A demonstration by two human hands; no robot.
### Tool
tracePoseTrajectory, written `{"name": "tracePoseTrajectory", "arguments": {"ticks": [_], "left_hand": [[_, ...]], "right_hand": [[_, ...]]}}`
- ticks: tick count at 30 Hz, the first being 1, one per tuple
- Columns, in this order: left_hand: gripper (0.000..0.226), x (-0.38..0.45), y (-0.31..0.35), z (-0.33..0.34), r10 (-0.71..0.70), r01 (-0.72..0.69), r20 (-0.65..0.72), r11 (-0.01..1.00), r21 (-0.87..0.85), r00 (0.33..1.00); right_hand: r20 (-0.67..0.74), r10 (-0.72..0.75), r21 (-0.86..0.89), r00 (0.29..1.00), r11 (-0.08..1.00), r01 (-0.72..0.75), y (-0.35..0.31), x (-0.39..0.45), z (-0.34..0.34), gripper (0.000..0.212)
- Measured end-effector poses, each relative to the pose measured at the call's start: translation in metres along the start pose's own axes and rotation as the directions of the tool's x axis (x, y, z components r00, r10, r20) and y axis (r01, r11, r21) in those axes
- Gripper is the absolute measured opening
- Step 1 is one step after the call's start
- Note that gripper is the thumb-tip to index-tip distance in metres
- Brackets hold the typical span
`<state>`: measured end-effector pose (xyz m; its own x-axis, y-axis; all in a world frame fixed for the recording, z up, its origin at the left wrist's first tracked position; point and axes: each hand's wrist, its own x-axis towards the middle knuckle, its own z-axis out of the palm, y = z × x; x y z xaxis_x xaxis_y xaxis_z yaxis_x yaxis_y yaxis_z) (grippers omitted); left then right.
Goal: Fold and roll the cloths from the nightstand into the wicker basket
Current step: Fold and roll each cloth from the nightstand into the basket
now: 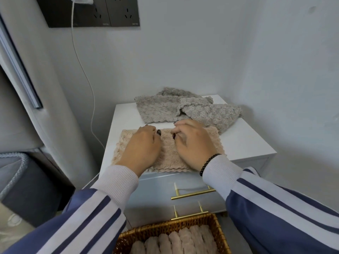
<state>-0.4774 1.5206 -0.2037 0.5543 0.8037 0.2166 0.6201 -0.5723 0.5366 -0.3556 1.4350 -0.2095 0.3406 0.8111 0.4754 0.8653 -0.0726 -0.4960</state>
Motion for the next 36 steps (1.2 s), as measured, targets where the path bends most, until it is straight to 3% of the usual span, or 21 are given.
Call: {"name": "tracePoseTrajectory", "arguments": {"ticks": [4, 6, 9, 15, 24, 28, 32, 36], "left_hand": [[0.036, 0.012, -0.016, 0.022, 0.044, -0.058, 0.112, 0.99, 0.127, 0.993], [0.051, 0.014, -0.023, 0.031, -0.034, -0.017, 0.186, 0.964, 0.264, 0.982], [0.056, 0.014, -0.026, 0.034, -0.051, -0.019, 0.205, 0.945, 0.325, 0.977], [0.061, 0.012, -0.032, 0.027, -0.094, -0.001, 0.247, 0.933, 0.361, 0.964], [0.07, 0.014, -0.043, 0.019, -0.215, 0.136, 0.169, 0.912, 0.387, 0.962], [0.068, 0.017, -0.054, 0.014, -0.263, 0.203, 0.14, 0.918, 0.34, 0.955], [0.058, 0.014, -0.056, 0.01, -0.206, 0.187, 0.047, 0.947, 0.261, 0.977], [0.055, 0.009, -0.056, -0.006, -0.243, 0.242, -0.008, 0.962, 0.124, 0.97]], "right_hand": [[0.206, 0.027, -0.056, 0.978, 0.998, -0.016, -0.002, 0.0, 0.019, 0.05], [0.306, 0.013, -0.151, 0.952, 0.988, 0.034, 0.002, -0.002, 0.027, 0.052], [0.38, 0.091, -0.303, 0.92, 0.952, 0.031, 0.012, -0.002, 0.032, 0.051], [0.421, 0.243, -0.419, 0.874, 0.907, -0.051, 0.028, 0.0, 0.026, 0.067], [0.386, 0.416, -0.468, 0.823, 0.857, -0.214, 0.053, 0.004, 0.004, 0.078], [0.369, 0.463, -0.431, 0.806, 0.854, -0.293, 0.064, 0.005, -0.005, 0.079], [0.31, 0.405, -0.371, 0.861, 0.885, -0.283, 0.063, 0.005, -0.008, 0.074], [0.287, 0.42, -0.237, 0.861, 0.902, -0.361, 0.063, 0.008, -0.021, 0.062]]}}
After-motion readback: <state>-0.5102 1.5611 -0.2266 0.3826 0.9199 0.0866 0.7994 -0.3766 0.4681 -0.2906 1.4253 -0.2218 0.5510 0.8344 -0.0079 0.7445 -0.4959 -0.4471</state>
